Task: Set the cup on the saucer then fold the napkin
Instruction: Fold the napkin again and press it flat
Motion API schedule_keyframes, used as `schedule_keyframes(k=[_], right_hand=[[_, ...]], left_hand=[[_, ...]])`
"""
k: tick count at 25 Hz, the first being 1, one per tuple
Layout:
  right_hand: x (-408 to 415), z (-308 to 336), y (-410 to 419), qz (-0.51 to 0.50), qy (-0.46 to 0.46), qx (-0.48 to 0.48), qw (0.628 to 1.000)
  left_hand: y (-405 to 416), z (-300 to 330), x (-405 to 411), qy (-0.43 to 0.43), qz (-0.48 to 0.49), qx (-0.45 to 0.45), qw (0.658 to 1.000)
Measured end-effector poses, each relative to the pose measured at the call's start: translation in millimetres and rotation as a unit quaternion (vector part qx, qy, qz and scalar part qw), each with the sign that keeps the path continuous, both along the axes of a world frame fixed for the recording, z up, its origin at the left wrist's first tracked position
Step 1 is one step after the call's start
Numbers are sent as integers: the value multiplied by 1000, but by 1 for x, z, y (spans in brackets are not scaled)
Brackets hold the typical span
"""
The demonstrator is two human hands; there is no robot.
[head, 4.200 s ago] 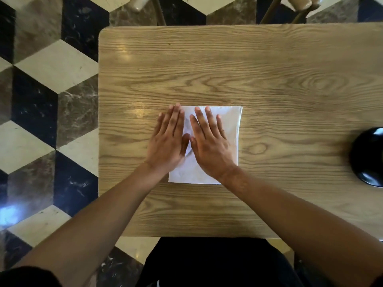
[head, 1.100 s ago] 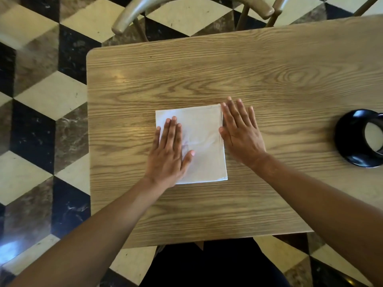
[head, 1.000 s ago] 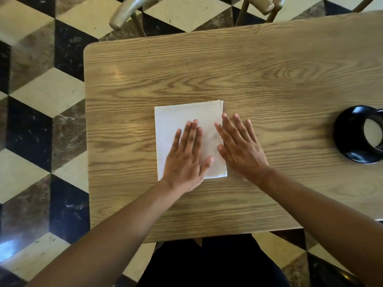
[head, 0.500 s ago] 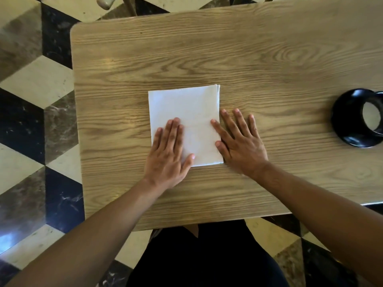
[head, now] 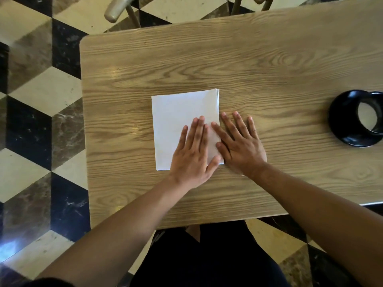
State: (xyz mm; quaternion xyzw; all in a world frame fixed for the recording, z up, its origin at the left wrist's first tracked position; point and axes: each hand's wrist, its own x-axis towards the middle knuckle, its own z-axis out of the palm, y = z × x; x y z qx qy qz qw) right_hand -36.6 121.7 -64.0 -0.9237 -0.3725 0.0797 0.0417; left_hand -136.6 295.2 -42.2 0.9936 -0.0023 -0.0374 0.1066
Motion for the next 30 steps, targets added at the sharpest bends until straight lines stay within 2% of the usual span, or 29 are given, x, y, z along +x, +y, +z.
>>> schedule_keyframes(k=[3,8,11,15,18,20,23,26,30], right_hand=[[1,-2,-1,0,2,-4,1000],[0,1,1,-9,9,8,1000],[0,0,-1,-8,3,11,1000],[-2,1,0,4,1,2,1000],[2,14,-1,7,30,58,998],[3,24,-2,45,51,108,992],[-7,34,-7,157,55,135,977],[-11,36,-11,215,48,136,966],[-8,40,-7,229,15,125,965]], left_hand=[[-13,-10,6,50,3,25,998],[42,-25,-27,33,50,60,996],[80,-27,-52,19,78,50,996],[100,-18,-62,44,52,28,997],[105,-5,-67,38,37,-25,998],[112,2,-77,-3,-3,-43,999],[115,10,-89,-57,-64,-45,995],[112,15,-88,-29,-70,-40,996],[117,22,-83,-23,-69,-25,997]])
